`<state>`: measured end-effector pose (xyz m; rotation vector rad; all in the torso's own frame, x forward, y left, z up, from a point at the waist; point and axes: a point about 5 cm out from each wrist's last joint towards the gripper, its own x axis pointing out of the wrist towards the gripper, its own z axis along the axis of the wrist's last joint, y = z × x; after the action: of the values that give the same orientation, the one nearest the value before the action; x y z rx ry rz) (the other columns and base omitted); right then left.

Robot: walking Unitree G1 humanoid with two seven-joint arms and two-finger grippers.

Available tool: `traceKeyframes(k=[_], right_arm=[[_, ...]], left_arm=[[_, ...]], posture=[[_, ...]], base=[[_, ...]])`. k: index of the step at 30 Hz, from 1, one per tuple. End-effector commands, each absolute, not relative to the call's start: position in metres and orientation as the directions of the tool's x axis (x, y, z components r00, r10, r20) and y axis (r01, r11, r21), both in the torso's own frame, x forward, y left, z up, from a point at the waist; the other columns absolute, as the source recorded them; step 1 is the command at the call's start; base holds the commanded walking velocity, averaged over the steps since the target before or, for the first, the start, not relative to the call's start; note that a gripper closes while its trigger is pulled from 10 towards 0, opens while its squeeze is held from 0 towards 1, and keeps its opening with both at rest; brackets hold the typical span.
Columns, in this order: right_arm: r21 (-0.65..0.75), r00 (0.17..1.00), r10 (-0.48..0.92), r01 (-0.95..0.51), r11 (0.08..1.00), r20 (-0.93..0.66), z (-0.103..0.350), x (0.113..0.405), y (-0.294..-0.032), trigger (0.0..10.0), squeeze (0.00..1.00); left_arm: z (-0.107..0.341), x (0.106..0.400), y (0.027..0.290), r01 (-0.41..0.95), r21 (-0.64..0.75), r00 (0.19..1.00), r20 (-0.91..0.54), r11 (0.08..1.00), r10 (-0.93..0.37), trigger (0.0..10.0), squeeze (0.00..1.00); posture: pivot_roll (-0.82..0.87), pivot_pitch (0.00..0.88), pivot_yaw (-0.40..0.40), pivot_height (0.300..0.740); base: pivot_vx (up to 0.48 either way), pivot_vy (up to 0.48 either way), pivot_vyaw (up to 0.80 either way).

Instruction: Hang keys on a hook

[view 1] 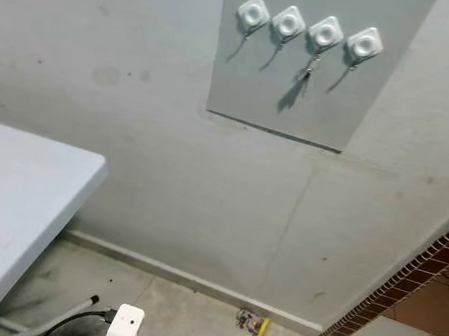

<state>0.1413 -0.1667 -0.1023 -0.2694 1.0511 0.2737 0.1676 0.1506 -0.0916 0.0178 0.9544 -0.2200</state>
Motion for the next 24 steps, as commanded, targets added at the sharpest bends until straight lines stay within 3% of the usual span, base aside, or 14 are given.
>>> traceKeyframes(k=[1, 24], right_arm=[[-0.093, 0.464, 0.084, -0.344, 0.934, -0.882, -0.1028, 0.14, -0.1677, 10.0, 0.0], [-0.084, 0.469, 0.092, -0.342, 0.936, -0.878, -0.1018, 0.144, -0.1633, 10.0, 0.0]], left_arm=[[-0.0916, 0.1682, 0.1503, 0.18, -0.08, 0.557, -0.813, 0.98, -0.169, 10.0, 0.0], [-0.0894, 0.173, 0.1527, 0.154, -0.099, 0.569, -0.804, 0.983, -0.17, 10.0, 0.0]], posture=[[-0.03, 0.0, -0.051, 0.74], [-0.03, 0.0, -0.04, 0.74]], base=[[0.0, 0.0, 0.8], [0.0, 0.0, 0.8]])
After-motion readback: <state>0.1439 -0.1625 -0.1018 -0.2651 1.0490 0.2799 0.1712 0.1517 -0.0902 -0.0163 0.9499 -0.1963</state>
